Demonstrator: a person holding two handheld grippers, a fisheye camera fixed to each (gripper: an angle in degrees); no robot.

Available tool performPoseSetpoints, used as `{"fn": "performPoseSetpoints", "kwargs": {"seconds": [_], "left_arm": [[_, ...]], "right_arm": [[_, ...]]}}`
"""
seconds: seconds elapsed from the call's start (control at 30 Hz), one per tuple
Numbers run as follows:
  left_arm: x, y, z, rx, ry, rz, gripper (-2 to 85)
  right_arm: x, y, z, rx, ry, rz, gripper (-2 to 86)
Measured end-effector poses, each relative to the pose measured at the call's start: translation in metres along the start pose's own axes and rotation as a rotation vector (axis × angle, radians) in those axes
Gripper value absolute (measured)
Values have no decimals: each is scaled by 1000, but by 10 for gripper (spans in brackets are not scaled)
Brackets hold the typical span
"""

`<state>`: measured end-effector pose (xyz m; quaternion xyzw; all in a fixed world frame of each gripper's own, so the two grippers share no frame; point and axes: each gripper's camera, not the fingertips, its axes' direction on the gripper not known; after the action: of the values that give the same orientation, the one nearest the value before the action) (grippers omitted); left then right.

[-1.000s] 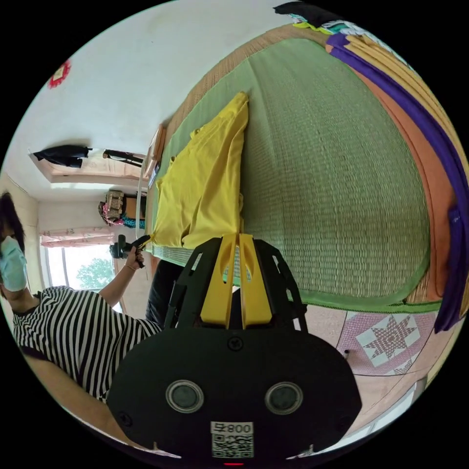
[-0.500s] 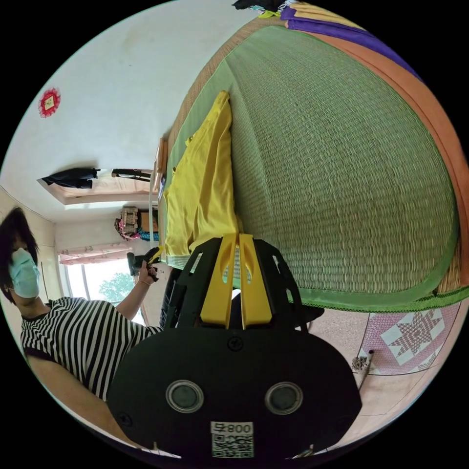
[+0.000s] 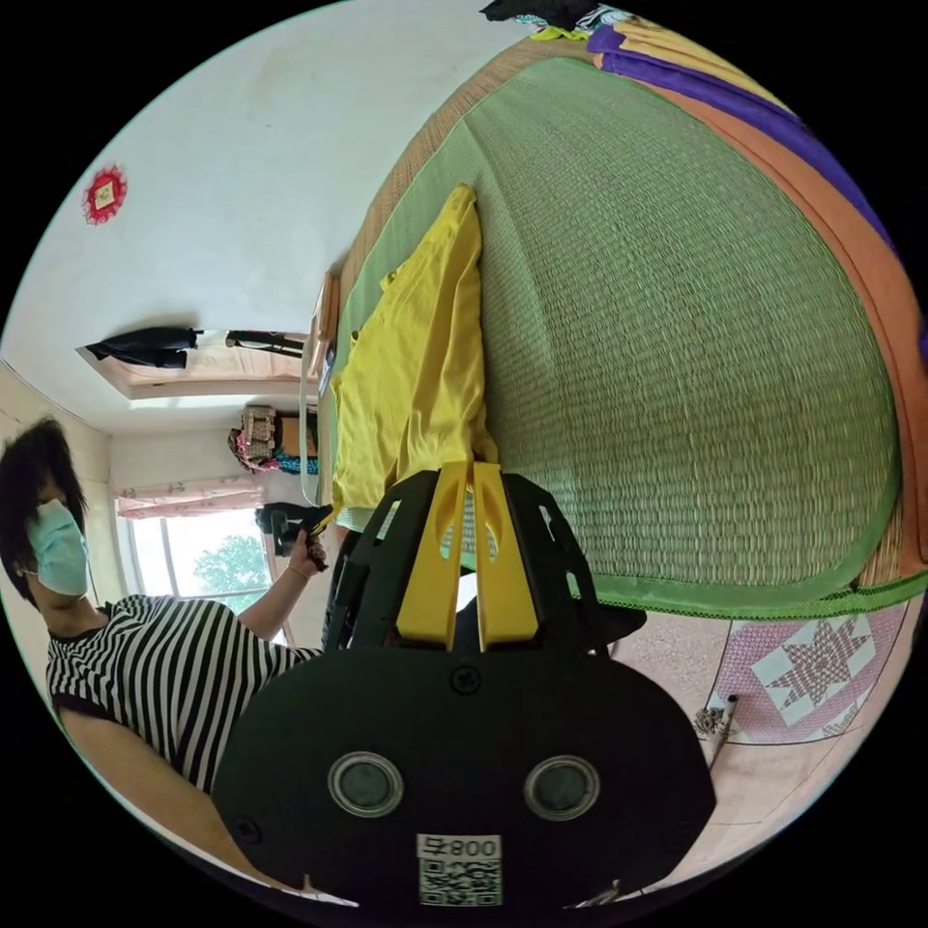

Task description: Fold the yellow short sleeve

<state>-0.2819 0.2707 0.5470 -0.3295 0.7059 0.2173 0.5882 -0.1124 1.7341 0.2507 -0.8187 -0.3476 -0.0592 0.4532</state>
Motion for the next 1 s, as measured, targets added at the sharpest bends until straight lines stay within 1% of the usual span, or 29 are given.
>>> {"fn": "performPoseSetpoints", "kwargs": {"seconds": [0.1,0.2,0.3,0.47,0.57,0.7,0.73,0.8,0.83,0.87,0.9,0.97,1.0], "left_arm": [[4,-8,-2,21,4,-3,12],[2,-15,-17,113,52,-27,6],[1,-23,-11,82,18,-36,4],[-2,-26,17,38,38,-134,4],[2,-27,20,57,75,-167,5],[15,-29,21,66,40,-174,7],[19,-26,18,97,1,-204,6],[25,-18,13,147,5,-236,4],[38,-16,11,187,44,-188,4],[60,-17,14,189,83,-88,3],[74,-19,19,162,97,-32,3],[137,-30,56,-15,170,203,4],[154,-31,67,-61,197,261,4]], "right_arm": [[-5,-1,-7,-5,2,-6,5],[-14,-5,-22,-25,45,-44,4],[-12,-11,-18,-82,73,-57,4],[19,0,10,-140,66,26,3],[28,6,11,-123,23,46,4],[24,6,19,-128,16,31,4],[21,6,24,-142,30,20,4],[18,7,30,-155,42,12,5],[18,8,33,-154,32,13,5],[19,10,34,-146,23,18,5],[20,11,35,-139,17,21,5],[22,14,36,-118,-7,28,5],[22,15,36,-115,-9,30,5]]}}
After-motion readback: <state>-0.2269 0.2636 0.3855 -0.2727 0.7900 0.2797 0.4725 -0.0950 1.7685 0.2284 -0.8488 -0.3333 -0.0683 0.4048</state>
